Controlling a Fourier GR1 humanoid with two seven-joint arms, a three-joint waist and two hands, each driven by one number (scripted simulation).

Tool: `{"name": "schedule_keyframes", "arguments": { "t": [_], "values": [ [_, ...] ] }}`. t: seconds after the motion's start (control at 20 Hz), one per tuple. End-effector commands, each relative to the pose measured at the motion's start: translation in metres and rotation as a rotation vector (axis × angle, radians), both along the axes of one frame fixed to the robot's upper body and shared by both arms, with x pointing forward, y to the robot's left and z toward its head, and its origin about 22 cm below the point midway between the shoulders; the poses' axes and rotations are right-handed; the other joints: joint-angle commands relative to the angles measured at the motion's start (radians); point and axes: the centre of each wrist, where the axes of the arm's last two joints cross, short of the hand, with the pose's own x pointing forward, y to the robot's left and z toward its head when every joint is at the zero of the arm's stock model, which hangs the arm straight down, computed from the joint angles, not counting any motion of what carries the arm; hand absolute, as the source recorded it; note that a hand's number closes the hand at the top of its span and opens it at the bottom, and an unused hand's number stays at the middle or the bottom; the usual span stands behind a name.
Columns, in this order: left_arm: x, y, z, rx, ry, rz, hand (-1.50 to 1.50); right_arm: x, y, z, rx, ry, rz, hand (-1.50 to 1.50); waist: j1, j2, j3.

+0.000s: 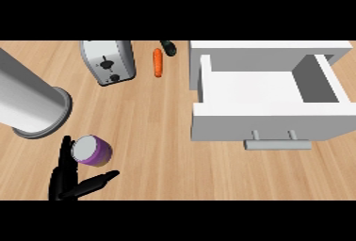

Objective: Pick up the can, place it into the drawer and close the drawer

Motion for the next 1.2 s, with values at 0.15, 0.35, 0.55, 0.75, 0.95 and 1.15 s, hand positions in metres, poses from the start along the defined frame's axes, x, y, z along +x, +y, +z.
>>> {"name": "schedule_keyframes", "arguments": {
  "t": [0.15, 0.35, 0.55, 0.75, 0.95, 1.15],
  "values": [
    [0.025, 0.015, -0.013, -0.012, 0.018, 0.03, -1.5, 0.006, 0.002, -0.002, -0.006, -0.002, 0.006, -1.5, 0.0, 0.0, 0.0],
    [0.023, 0.025, -0.038, -0.042, 0.012, 0.036, -1.5, -0.001, -0.013, 0.008, -0.013, 0.012, 0.004, -1.5, -0.003, 0.001, 0.0],
    [0.034, 0.04, -0.038, -0.042, -0.011, 0.02, -1.5, -0.001, -0.016, 0.009, 0.005, 0.0, 0.004, -1.5, -0.004, 0.001, 0.0],
    [0.045, 0.035, -0.041, -0.024, -0.009, -0.024, -1.5, 0.011, -0.014, 0.003, -0.013, 0.01, 0.008, -1.5, -0.003, 0.001, 0.0],
    [0.068, 0.032, -0.027, -0.058, -0.006, -0.113, -1.5, 0.01, -0.012, 0.0, -0.018, 0.005, -0.008, -1.5, -0.004, 0.001, 0.0],
    [0.065, 0.04, -0.032, -0.076, -0.029, -0.148, 1.5, 0.011, -0.009, 0.011, -0.027, -0.012, -0.005, -1.5, -0.004, 0.001, 0.0]
  ]
}}
